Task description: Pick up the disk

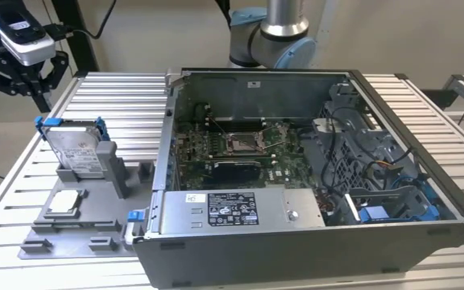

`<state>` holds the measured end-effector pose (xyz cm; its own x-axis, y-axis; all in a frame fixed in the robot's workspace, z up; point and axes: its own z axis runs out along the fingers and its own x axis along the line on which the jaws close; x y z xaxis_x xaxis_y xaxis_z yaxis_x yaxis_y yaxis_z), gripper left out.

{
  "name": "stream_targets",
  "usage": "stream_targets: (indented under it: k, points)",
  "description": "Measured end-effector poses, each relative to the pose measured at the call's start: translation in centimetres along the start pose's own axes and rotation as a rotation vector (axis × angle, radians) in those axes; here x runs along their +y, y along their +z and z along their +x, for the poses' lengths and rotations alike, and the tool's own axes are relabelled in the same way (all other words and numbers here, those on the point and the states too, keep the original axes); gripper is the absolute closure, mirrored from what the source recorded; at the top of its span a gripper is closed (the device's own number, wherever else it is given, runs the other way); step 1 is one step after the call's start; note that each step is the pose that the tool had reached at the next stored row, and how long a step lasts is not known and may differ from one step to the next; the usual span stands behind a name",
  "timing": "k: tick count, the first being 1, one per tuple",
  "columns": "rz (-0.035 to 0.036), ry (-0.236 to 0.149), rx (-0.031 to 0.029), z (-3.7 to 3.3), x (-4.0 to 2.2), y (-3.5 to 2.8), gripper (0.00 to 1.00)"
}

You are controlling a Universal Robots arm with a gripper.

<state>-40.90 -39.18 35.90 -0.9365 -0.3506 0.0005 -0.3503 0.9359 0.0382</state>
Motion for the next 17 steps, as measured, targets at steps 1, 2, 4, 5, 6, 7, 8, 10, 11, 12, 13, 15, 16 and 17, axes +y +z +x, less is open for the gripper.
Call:
stream_targets:
  k: [1,2,4,5,6,7,8,10,11,12,13,15,16,17]
  points:
    - [0.0,-0.017,0.0007,0.0,0.0,0.0,1.0]
    - [0.0,-0.035,0.0013,0.0,0.0,0.0,1.0]
    - [0.0,-0.071,0.0027,0.0,0.0,0.0,1.0]
    - [0.0,-0.089,0.0034,0.0,0.0,0.0,1.0]
    - [0.0,-0.108,0.0041,0.0,0.0,0.0,1.0]
    - [0.0001,-0.127,0.0049,0.0,0.0,0.0,1.0]
    - [0.0001,-0.145,0.0056,0.0,0.0,0.0,1.0]
    - [0.0001,-0.181,0.007,0.0,0.0,0.0,1.0]
    - [0.0001,-0.199,0.0076,0.0,0.0,0.0,1.0]
    - [0.0,-0.217,0.0083,0.0,0.0,0.0,1.0]
    - [0.0001,-0.235,0.009,0.0,0.0,0.0,1.0]
    - [0.0001,-0.271,0.0104,0.0,0.0,0.0,1.0]
    - [0.0001,-0.29,0.0111,0.0,0.0,0.0,1.0]
    - [0.0001,-0.308,0.0118,0.0,0.0,0.0,1.0]
